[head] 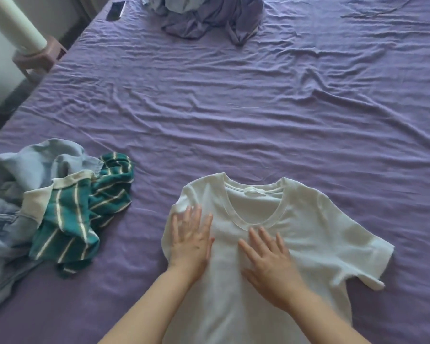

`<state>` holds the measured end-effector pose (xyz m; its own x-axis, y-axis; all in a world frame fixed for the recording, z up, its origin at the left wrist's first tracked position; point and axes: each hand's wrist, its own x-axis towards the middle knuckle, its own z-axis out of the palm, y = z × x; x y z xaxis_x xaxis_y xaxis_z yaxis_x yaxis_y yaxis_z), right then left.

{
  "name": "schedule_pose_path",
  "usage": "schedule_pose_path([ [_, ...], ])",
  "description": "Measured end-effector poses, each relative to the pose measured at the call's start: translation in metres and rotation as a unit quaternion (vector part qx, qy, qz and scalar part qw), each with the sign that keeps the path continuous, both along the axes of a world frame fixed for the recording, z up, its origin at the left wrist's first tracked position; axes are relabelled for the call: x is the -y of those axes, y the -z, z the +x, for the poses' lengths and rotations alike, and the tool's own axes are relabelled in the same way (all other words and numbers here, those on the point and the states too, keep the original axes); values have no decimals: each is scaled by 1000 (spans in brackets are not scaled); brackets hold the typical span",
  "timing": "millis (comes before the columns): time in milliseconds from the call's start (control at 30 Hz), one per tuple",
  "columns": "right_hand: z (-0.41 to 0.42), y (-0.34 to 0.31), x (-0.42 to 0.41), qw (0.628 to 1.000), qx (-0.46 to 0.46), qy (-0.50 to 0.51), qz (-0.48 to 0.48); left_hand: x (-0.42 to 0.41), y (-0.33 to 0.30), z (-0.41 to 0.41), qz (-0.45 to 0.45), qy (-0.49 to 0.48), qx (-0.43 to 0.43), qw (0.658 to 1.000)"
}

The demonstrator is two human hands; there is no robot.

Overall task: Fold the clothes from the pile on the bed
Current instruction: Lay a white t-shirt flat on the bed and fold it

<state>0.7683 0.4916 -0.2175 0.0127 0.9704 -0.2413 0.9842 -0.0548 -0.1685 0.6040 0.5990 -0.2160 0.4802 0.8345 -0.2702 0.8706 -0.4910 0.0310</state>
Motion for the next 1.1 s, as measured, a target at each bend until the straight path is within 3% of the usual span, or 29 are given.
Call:
schedule_pose_path([
  [67, -18, 4, -20, 1000, 10, -8, -23, -28, 0, -23, 36, -38, -4, 999],
  [200, -45, 25, -58, 999, -30, -24, -34, -75, -2, -48, -2, -153, 62, 986],
  [300, -63, 30, -86, 999, -23, -42, -25, -90, -8, -54, -38, -129, 87, 987],
  [467, -69, 29, -106, 997, 9, -44, -58, -95, -11, -57, -120, -113, 292, 942],
  [533, -66, 27, -108, 996, 8, -38, -75, -95, -14, -57, -166, -94, 274, 943],
  [633, -62, 23, -109, 996, 7, -35, -83, -94, -15, -65, -199, -58, 146, 967],
  [767, -62, 21, -110, 996, 8, -29, -81, -99, -19, -75, -89, -63, 62, 992],
  [867, -63, 22, -113, 996, 10, -23, -87, -110, -22, -85, -82, -128, 84, 985],
  [1000, -69, 25, -117, 998, 17, 2, -60, -117, -20, -96, -206, -188, 224, 934],
  [1100, -78, 28, -112, 999, 25, -5, -48, -123, -13, -105, -148, -170, 228, 947],
])
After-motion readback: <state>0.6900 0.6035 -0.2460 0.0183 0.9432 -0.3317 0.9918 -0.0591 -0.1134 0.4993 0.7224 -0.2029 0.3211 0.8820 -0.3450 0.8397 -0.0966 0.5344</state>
